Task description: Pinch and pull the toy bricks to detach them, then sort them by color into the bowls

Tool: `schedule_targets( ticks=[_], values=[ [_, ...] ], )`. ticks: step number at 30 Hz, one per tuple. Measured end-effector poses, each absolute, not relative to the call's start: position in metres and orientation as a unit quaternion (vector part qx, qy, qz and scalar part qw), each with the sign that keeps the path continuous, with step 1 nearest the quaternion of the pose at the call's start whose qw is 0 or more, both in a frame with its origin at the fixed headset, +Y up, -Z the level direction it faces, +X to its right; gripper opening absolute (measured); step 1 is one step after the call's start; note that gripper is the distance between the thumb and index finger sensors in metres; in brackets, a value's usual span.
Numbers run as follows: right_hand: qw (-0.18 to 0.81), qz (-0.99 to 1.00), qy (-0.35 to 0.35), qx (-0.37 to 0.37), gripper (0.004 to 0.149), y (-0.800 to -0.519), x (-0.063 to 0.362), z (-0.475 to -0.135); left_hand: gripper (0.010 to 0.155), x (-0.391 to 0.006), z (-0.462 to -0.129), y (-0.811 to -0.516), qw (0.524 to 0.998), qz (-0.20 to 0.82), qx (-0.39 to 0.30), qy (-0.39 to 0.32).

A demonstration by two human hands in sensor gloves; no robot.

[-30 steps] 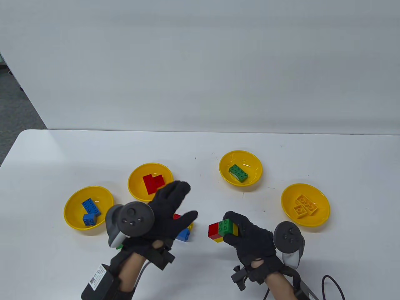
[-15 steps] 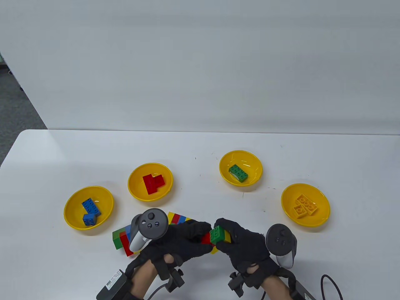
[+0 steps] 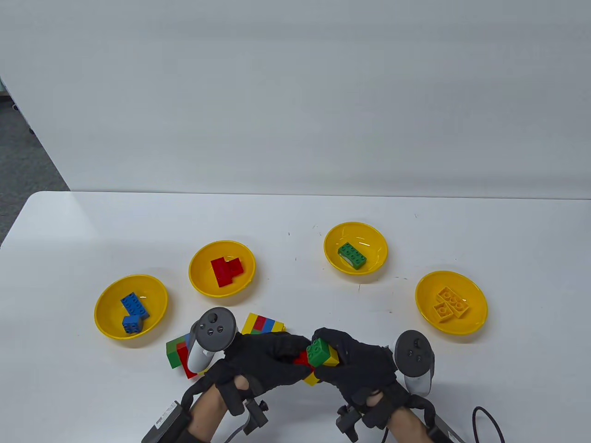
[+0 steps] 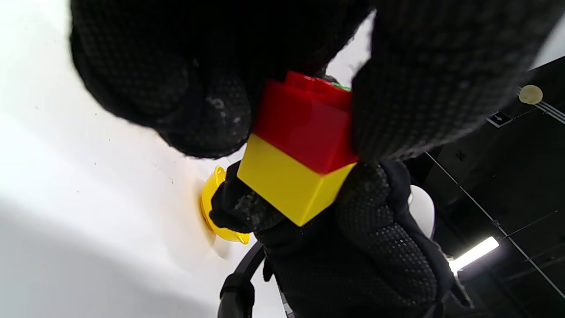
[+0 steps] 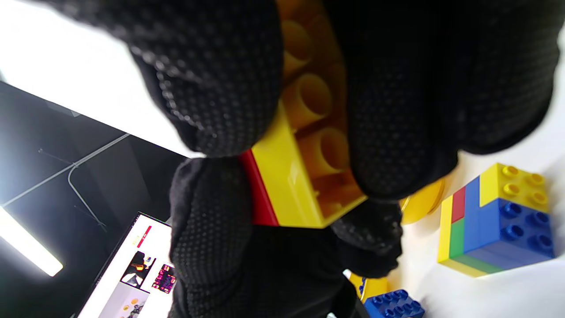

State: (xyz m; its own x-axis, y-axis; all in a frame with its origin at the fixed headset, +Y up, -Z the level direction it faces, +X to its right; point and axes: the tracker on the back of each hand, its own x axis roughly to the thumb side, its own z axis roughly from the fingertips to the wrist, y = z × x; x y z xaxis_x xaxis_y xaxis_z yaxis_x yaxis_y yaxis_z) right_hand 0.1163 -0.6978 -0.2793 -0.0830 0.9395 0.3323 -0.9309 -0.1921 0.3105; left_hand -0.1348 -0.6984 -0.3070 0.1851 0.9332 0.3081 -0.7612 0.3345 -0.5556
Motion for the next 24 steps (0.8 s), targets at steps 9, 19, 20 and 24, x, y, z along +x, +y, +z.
schedule_targets(
  ticks=[9, 19, 20, 24],
  values=[
    [0.683, 0.697, 0.025, 0.217, 0.066, -0.694, 0.127, -0.284, 0.064, -0.16, -0.324, -0.667, 0.795, 0.545, -0.078, -0.256],
    [0.669, 0.724, -0.006, 0.169, 0.064, -0.698, 0.145, -0.291, 0.066, -0.206, -0.411, -0.624, 0.985, 0.172, 0.0, -0.018],
    [0.667, 0.726, -0.007, 0.167, 0.064, -0.698, 0.146, -0.291, 0.066, -0.211, -0.42, -0.635, 0.991, 0.129, -0.022, 0.018],
    [0.666, 0.728, -0.006, 0.163, 0.064, -0.699, 0.148, -0.292, 0.066, -0.227, -0.44, -0.668, 0.993, 0.043, -0.071, 0.078]
  ],
)
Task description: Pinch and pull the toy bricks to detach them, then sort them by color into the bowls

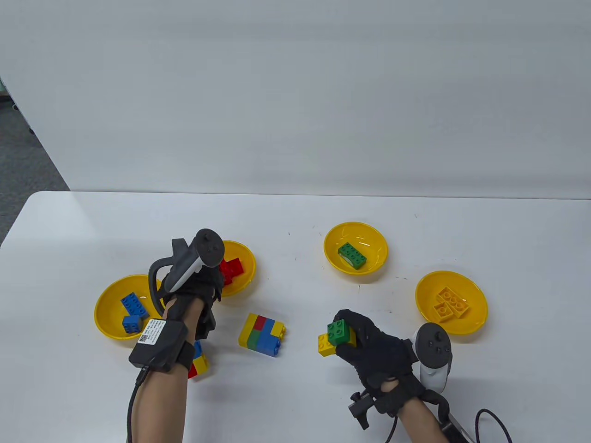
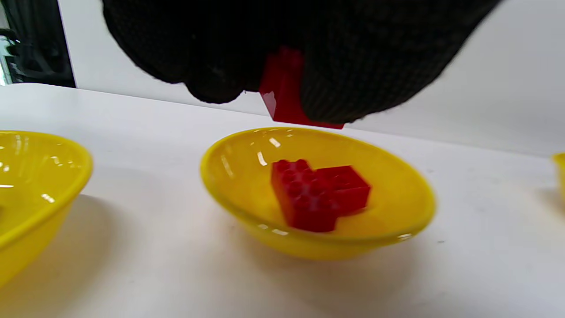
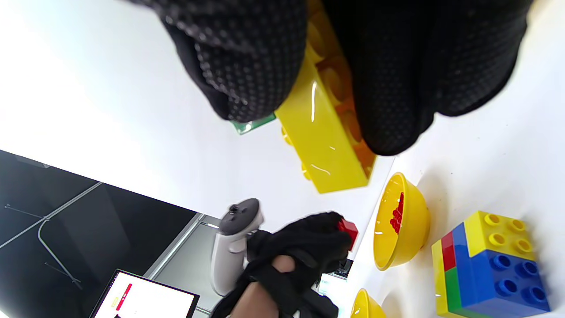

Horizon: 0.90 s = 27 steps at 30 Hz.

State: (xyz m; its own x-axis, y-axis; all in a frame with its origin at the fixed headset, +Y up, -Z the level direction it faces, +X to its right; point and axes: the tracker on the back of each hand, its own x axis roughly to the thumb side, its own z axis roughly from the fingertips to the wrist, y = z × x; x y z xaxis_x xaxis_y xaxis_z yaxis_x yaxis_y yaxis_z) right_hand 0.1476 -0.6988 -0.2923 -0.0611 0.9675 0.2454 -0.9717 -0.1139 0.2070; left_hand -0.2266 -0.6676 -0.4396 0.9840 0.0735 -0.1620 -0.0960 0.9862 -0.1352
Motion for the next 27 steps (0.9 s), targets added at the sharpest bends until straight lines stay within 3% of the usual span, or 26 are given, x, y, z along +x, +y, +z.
schedule_targets(
  ticks=[4, 9, 14, 19, 23, 27],
  values=[
    [0.664, 0.731, -0.005, 0.156, 0.064, -0.701, 0.149, -0.294, 0.071, -0.239, -0.443, -0.676, 0.991, 0.058, -0.061, 0.101],
    [0.666, 0.731, -0.005, 0.151, 0.064, -0.701, 0.149, -0.293, 0.072, -0.248, -0.427, -0.644, 0.99, 0.095, -0.009, 0.103],
    [0.679, 0.723, -0.007, 0.126, 0.063, -0.701, 0.149, -0.291, 0.067, -0.236, -0.387, -0.599, 0.982, 0.175, 0.068, 0.025],
    [0.706, 0.699, -0.013, 0.117, 0.063, -0.697, 0.152, -0.29, 0.065, -0.214, -0.338, -0.576, 0.949, 0.278, 0.124, -0.083],
    [0.736, 0.666, -0.03, 0.118, 0.064, -0.695, 0.153, -0.289, 0.066, -0.194, -0.305, -0.587, 0.907, 0.375, 0.112, -0.155],
    [0.753, 0.646, -0.012, 0.121, 0.065, -0.697, 0.148, -0.287, 0.078, -0.168, -0.289, -0.633, 0.845, 0.491, 0.02, -0.214]
  ],
)
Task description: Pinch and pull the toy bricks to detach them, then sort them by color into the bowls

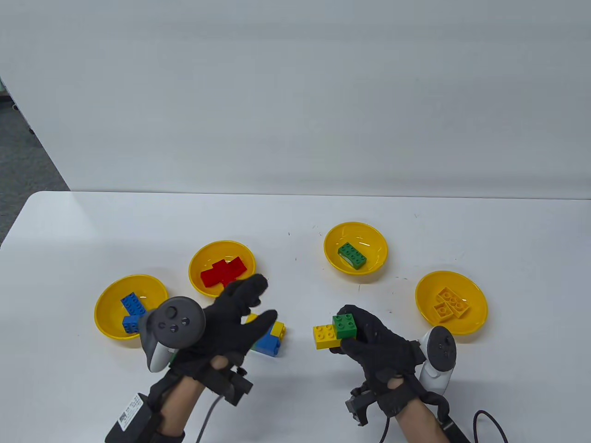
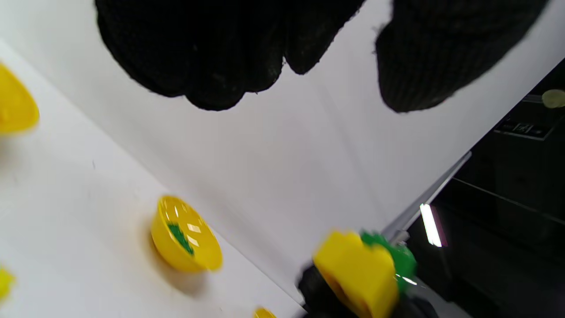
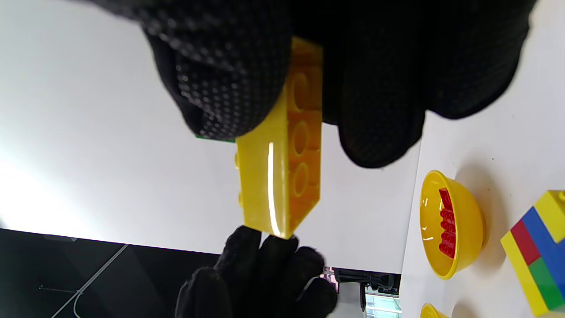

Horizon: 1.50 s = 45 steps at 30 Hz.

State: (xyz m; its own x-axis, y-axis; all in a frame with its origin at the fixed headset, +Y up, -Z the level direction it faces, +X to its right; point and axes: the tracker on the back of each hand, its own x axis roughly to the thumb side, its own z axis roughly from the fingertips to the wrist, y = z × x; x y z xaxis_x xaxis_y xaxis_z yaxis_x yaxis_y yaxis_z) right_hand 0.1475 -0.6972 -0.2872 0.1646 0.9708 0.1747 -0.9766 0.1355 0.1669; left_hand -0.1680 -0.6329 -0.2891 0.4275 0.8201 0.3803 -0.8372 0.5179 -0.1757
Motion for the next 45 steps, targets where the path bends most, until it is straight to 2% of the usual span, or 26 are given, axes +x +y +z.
schedule_targets(
  ticks=[2, 5, 7, 9, 11, 15, 22, 28, 32, 33, 35, 37, 40, 42, 43, 45],
  values=[
    [0.748, 0.653, 0.0, 0.121, 0.064, -0.701, 0.141, -0.286, 0.085, -0.155, -0.285, -0.662, 0.819, 0.527, -0.033, -0.227],
    [0.739, 0.661, 0.018, 0.128, 0.064, -0.706, 0.131, -0.284, 0.088, -0.145, -0.282, -0.689, 0.792, 0.563, -0.058, -0.229],
    [0.725, 0.675, 0.029, 0.135, 0.064, -0.709, 0.122, -0.282, 0.083, -0.142, -0.283, -0.698, 0.782, 0.573, -0.081, -0.232],
    [0.712, 0.688, 0.039, 0.136, 0.064, -0.712, 0.116, -0.28, 0.069, -0.144, -0.286, -0.702, 0.78, 0.579, -0.067, -0.229],
    [0.683, 0.712, 0.048, 0.152, 0.065, -0.711, 0.113, -0.28, 0.068, -0.148, -0.289, -0.706, 0.779, 0.58, -0.082, -0.222],
    [0.584, 0.784, 0.025, 0.207, 0.071, -0.703, 0.11, -0.278, 0.068, -0.157, -0.291, -0.71, 0.801, 0.546, -0.106, -0.22],
    [0.562, 0.799, 0.01, 0.214, 0.063, -0.706, 0.106, -0.277, 0.067, -0.155, -0.29, -0.71, 0.822, 0.509, -0.122, -0.226],
    [0.568, 0.803, 0.026, 0.176, 0.06, -0.708, 0.11, -0.279, 0.067, -0.15, -0.289, -0.711, 0.81, 0.508, -0.143, -0.255],
    [0.605, 0.778, 0.071, 0.155, 0.06, -0.716, 0.111, -0.282, 0.067, -0.149, -0.29, -0.711, 0.798, 0.513, -0.157, -0.273],
    [0.614, 0.774, 0.077, 0.134, 0.059, -0.72, 0.114, -0.285, 0.066, -0.149, -0.292, -0.711, 0.787, 0.518, -0.156, -0.297],
    [0.667, 0.73, 0.103, 0.107, 0.058, -0.73, 0.118, -0.287, 0.066, -0.151, -0.29, -0.708, 0.79, 0.514, -0.157, -0.294],
    [0.685, 0.718, 0.077, 0.091, 0.058, -0.728, 0.123, -0.289, 0.066, -0.153, -0.29, -0.706, 0.797, 0.516, -0.138, -0.283],
    [0.58, 0.807, -0.03, 0.105, 0.059, -0.693, 0.141, -0.304, 0.067, -0.157, -0.287, -0.701, 0.807, 0.51, -0.125, -0.27],
    [0.469, 0.87, -0.12, 0.099, 0.058, -0.665, 0.155, -0.328, 0.067, -0.163, -0.287, -0.698, 0.821, 0.495, -0.11, -0.262],
    [0.408, 0.897, -0.144, 0.094, 0.058, -0.655, 0.159, -0.345, 0.067, -0.166, -0.288, -0.697, 0.823, 0.496, -0.106, -0.257],
    [0.294, 0.943, -0.146, 0.063, 0.057, -0.645, 0.163, -0.382, 0.067, -0.173, -0.289, -0.698, 0.818, 0.511, -0.104, -0.244]
  ],
)
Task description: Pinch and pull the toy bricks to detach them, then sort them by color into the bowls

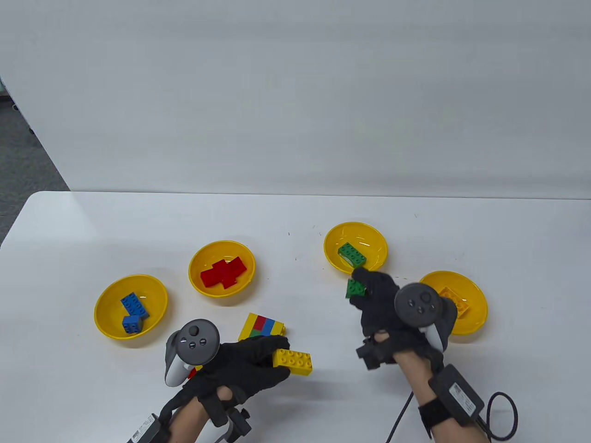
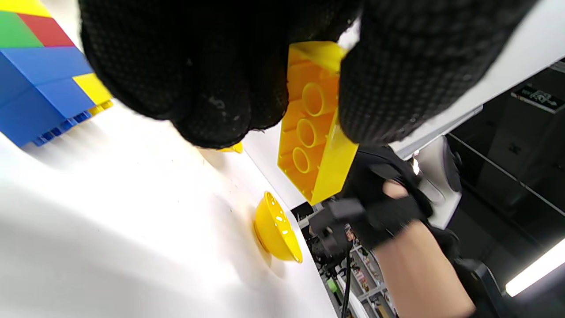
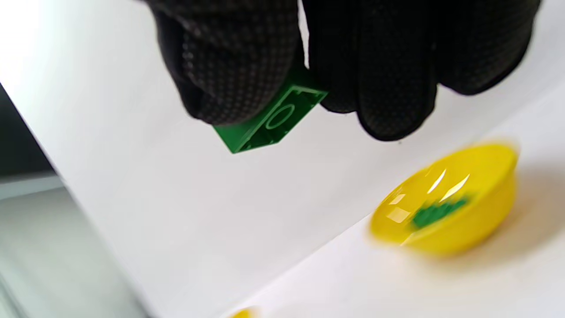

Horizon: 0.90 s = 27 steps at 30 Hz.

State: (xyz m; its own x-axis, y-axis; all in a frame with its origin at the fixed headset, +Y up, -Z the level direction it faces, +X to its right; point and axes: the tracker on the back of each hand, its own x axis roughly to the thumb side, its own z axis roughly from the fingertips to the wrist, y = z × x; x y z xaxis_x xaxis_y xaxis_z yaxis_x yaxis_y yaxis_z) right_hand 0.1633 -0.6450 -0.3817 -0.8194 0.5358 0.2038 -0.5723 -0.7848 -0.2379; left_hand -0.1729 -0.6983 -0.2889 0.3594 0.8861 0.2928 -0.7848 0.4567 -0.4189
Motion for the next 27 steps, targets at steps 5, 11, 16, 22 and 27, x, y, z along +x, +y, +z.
schedule_targets(
  ticks=[5, 11, 16, 22, 27],
  values=[
    [0.13, 0.986, -0.097, 0.033, 0.057, -0.663, 0.157, -0.463, 0.067, -0.186, -0.293, -0.703, 0.815, 0.531, -0.098, -0.212],
    [0.014, 0.998, -0.062, 0.005, 0.058, -0.697, 0.139, -0.499, 0.067, -0.197, -0.299, -0.703, 0.82, 0.531, -0.086, -0.195],
    [0.065, 0.993, -0.097, -0.022, 0.06, -0.681, 0.147, -0.492, 0.067, -0.203, -0.302, -0.704, 0.819, 0.538, -0.083, -0.183],
    [0.13, 0.976, -0.156, 0.073, 0.057, -0.635, 0.143, -0.43, 0.067, -0.2, -0.301, -0.706, 0.817, 0.542, -0.08, -0.178],
    [0.277, 0.928, -0.152, 0.197, 0.058, -0.616, 0.127, -0.356, 0.067, -0.193, -0.298, -0.706, 0.812, 0.548, -0.08, -0.186]
  ],
)
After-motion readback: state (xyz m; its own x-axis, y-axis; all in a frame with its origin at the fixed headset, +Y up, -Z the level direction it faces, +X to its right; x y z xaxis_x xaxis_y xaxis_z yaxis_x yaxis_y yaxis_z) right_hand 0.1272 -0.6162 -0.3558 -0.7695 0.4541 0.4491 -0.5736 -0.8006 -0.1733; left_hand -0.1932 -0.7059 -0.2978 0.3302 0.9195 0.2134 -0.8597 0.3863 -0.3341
